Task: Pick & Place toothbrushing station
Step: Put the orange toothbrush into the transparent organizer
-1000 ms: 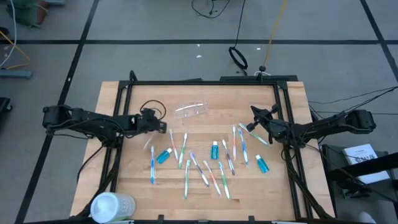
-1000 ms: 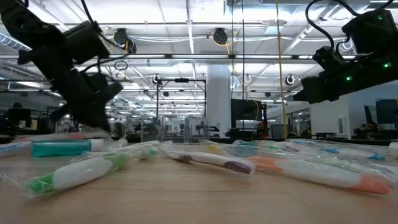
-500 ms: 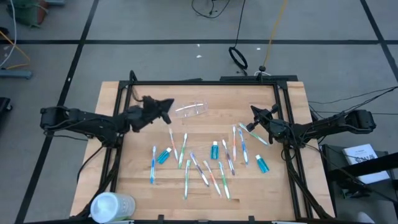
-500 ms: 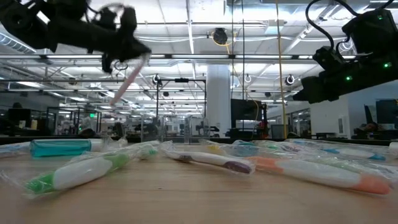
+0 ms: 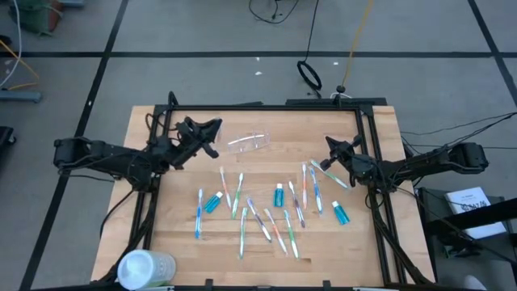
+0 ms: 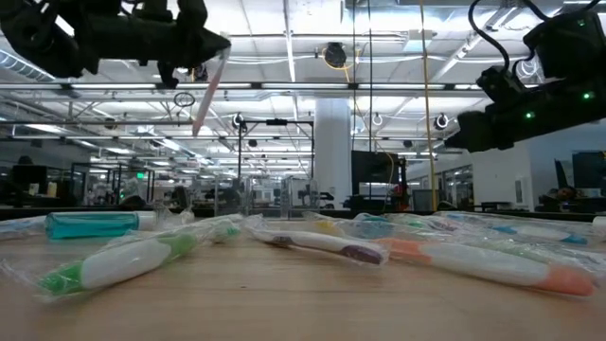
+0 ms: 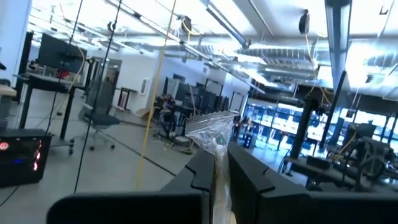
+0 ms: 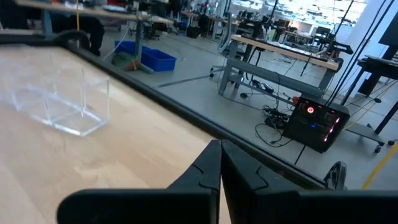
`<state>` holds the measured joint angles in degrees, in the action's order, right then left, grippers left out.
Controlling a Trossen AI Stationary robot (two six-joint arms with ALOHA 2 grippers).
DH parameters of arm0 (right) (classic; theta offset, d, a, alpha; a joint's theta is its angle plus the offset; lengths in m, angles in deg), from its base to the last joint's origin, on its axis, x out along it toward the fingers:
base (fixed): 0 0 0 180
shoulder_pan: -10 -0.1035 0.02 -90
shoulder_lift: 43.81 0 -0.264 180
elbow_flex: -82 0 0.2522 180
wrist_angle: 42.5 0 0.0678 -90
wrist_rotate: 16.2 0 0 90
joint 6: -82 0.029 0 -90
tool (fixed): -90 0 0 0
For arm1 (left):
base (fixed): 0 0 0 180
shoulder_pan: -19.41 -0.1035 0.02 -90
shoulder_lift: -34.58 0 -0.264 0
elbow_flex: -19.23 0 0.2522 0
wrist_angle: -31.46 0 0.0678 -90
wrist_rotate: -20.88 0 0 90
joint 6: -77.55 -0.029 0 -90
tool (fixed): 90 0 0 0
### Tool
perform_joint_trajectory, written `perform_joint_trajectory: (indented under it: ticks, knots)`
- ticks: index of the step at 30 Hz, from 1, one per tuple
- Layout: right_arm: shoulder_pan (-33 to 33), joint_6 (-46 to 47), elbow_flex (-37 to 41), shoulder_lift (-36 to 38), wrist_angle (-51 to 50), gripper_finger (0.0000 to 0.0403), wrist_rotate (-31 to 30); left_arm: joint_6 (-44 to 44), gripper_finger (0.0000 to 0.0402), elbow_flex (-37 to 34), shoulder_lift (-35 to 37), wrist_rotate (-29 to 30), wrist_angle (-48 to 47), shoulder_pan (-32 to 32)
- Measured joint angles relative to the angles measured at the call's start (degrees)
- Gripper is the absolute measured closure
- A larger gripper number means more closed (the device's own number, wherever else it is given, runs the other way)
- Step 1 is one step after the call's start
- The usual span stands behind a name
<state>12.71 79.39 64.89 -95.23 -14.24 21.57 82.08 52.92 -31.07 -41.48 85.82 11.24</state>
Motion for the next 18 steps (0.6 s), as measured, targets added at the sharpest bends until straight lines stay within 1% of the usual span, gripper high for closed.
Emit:
perform_joint_trajectory:
  ticks: [4, 7, 13, 18]
  knots:
    - [1.3, 0.0, 0.0, 0.0, 2.6, 0.0402, 0.0, -3.1, 0.0376, 1.2, -7.2, -0.2, 6.8, -0.3]
    - [2.0, 0.0, 0.0, 0.0, 2.7, 0.0402, 0.0, -5.7, 0.0376, 3.7, -12.8, -0.2, 10.4, -1.4]
    - [3.1, -1.5, 0.0, 0.0, 2.4, 0.0402, 0.0, -10.3, 0.0376, 10.0, -21.6, -0.1, 11.1, -5.0]
    - [3.7, -2.8, 0.0, 0.0, 2.3, 0.0402, 0.0, -10.2, 0.0376, 12.7, -27.2, 1.8, 11.1, -7.3]
